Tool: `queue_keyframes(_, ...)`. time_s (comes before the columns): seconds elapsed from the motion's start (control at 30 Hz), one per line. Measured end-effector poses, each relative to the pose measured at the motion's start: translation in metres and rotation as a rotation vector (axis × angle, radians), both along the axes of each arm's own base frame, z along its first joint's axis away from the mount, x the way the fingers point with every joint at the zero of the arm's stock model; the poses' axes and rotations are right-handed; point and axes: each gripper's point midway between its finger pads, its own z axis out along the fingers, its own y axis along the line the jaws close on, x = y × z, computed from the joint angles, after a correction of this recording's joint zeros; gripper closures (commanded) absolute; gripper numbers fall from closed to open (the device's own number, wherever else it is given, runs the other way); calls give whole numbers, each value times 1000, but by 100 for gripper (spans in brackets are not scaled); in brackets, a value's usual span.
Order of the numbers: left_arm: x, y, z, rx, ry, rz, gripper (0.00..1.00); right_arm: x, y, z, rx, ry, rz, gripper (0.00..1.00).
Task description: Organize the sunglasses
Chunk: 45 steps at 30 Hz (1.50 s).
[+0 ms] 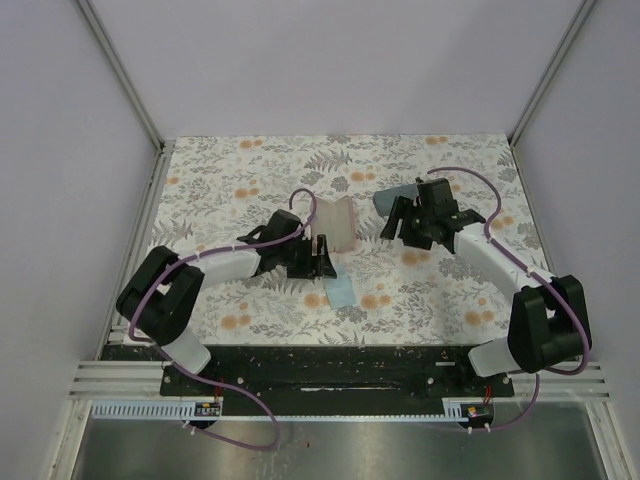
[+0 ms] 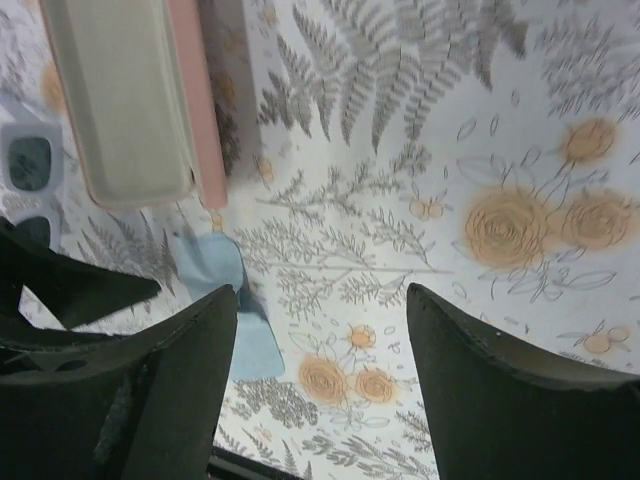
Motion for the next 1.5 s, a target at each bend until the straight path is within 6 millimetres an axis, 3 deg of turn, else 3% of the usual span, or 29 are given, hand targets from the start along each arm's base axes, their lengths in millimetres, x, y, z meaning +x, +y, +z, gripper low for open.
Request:
queue_keyframes(0.07,-4,11,-14,68,9,15,22,-15,1,-17,9,53,18,28)
queue_keyframes(0.17,-9,26,-18,125,-8,42,33,-35,4,-36,19,118,46,40)
queue_keyframes(0.3,-6,30,1,129,-88,58,54,-53,23,-47,44,159,105,47)
queue_keyframes(0.4,-6,26,6,133,-122,50,60,-60,48,-56,51,168,169,48)
queue_keyframes(0.53,-20,14,-3,160,-117,7,61,-71,73,-71,62,203,228,49)
queue_keyframes(0.63,-28,9,-11,178,-99,-7,64,-71,80,-75,74,210,235,49)
queue_keyframes(0.77,-25,11,-14,195,-97,19,65,-73,89,-75,85,194,250,50)
queue_keyframes(0.87,-19,18,-15,202,-94,47,67,-87,99,-80,71,204,283,55)
queue_keyframes(1.03,11,48,-8,181,-82,168,66,-121,123,-86,17,206,356,57)
queue_keyframes(1.17,24,78,9,146,-113,272,66,-142,139,-91,-63,192,401,60)
queue_keyframes(1.33,25,96,28,103,-155,325,66,-142,157,-100,-175,180,414,60)
queue_keyframes(1.5,24,107,30,94,-161,352,66,-138,162,-108,-264,176,405,65)
